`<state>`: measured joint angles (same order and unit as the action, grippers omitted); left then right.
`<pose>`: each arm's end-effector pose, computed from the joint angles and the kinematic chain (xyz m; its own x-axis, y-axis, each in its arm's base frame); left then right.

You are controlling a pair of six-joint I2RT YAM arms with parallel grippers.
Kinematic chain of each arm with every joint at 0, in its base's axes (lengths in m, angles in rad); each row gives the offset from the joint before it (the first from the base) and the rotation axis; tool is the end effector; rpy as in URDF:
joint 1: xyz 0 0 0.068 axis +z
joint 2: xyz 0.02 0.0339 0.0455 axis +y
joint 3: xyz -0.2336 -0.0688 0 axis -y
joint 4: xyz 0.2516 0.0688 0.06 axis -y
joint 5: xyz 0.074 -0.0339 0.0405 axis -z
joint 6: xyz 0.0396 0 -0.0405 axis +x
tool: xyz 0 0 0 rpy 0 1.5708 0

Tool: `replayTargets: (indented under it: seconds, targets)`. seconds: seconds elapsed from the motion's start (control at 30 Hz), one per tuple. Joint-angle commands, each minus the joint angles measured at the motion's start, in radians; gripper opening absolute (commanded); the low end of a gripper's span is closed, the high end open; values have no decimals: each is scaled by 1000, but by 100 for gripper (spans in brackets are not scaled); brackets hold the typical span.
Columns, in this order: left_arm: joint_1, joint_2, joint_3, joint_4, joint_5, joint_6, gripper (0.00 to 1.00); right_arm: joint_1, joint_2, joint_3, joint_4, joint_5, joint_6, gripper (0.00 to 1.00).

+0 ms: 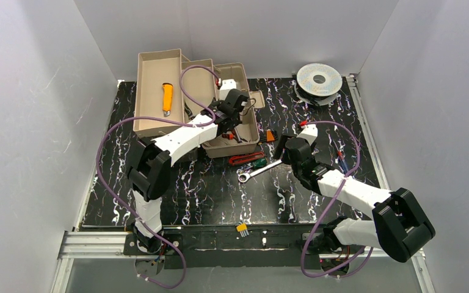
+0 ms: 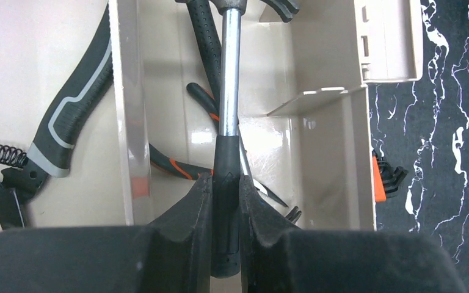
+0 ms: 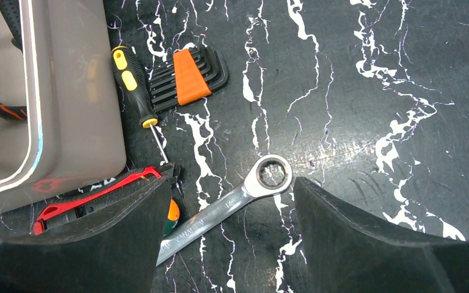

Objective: Pack the tool kit

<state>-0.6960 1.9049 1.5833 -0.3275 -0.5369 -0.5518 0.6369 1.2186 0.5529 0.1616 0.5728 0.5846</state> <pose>0.3509 -0.2668 0.2463 -0.5199 -0.1526 -0.8405 -0.0403 0.9872 -0.1543 0.2285 0.1423 0.1727 -0.3891 0.2891 -0.8747 0.1157 0.9573 0.2649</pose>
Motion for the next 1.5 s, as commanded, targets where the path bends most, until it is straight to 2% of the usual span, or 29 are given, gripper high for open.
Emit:
replayTargets:
  seconds: [0.0,0.1,0.17,0.27,0.4,0.57,0.63,0.77,1.1,1.23,1.47]
  targets:
    - [14,-7,19,14,-19,35,11,-3,5,18,13,18,17,80]
    - [17,-15,25,12,27,51,47,-3,8,18,13,18,19,80]
    - [17,-38,22,25,77,80,59,-4,10,19,13,18,18,80]
    - [16,-89,4,48,167,127,72,-5,13,21,12,18,17,79]
    - [15,-168,-6,24,303,199,84,-5,18,25,14,10,7,78]
    - [15,-305,-98,14,465,247,91,-5,8,21,21,2,-7,77]
    - [13,-372,-165,27,519,262,98,-5,3,18,28,2,-12,77]
    - [0,-497,-325,82,614,271,98,-5,4,15,43,-32,-34,76]
    - [-29,-675,-586,132,510,262,98,-5,25,21,59,-66,-42,75]
    - [-31,-658,-632,127,471,275,98,-5,17,14,69,-53,-46,75]
    - [-31,-527,-585,75,404,277,98,-5,34,23,73,-66,-54,75]
